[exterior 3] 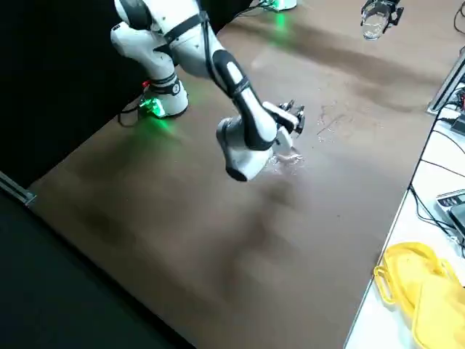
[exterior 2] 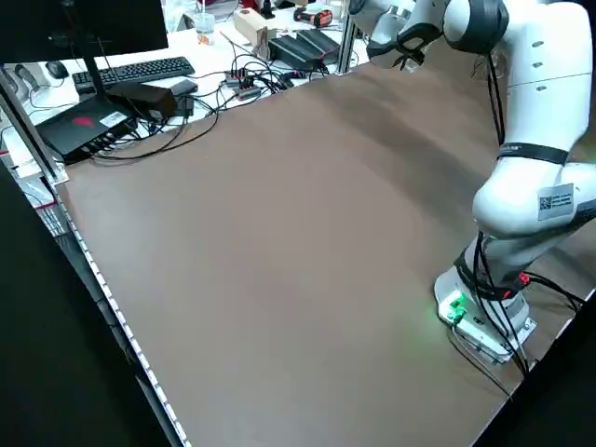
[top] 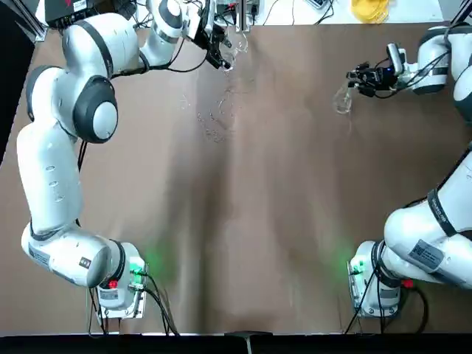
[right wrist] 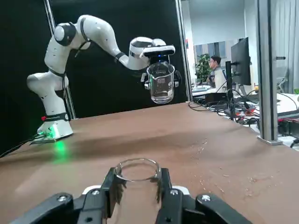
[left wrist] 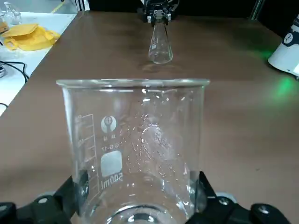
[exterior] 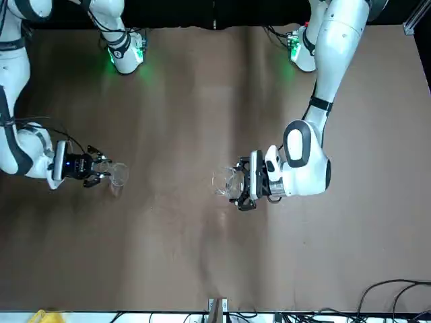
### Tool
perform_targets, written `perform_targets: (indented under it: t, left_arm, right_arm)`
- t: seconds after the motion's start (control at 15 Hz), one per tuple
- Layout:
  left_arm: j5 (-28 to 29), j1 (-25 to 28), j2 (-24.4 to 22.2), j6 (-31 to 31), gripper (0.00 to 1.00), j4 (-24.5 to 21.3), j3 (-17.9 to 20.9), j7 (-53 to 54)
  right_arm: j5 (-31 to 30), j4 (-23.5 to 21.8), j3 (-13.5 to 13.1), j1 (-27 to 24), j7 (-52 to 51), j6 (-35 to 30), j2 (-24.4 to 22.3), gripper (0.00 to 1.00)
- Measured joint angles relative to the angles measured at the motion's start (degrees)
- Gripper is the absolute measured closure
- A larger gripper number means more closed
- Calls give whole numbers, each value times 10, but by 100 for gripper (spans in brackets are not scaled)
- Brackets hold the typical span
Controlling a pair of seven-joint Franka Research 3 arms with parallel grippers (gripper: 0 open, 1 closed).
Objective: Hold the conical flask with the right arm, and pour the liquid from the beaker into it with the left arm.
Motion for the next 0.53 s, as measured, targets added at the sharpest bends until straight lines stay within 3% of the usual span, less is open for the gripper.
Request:
perform_targets:
  t: [0.53]
  left_arm:
    - [79,-28,-7,42,2,5,0,-79]
  right_arm:
    - [167,-92,4,159,0,122,-70,61]
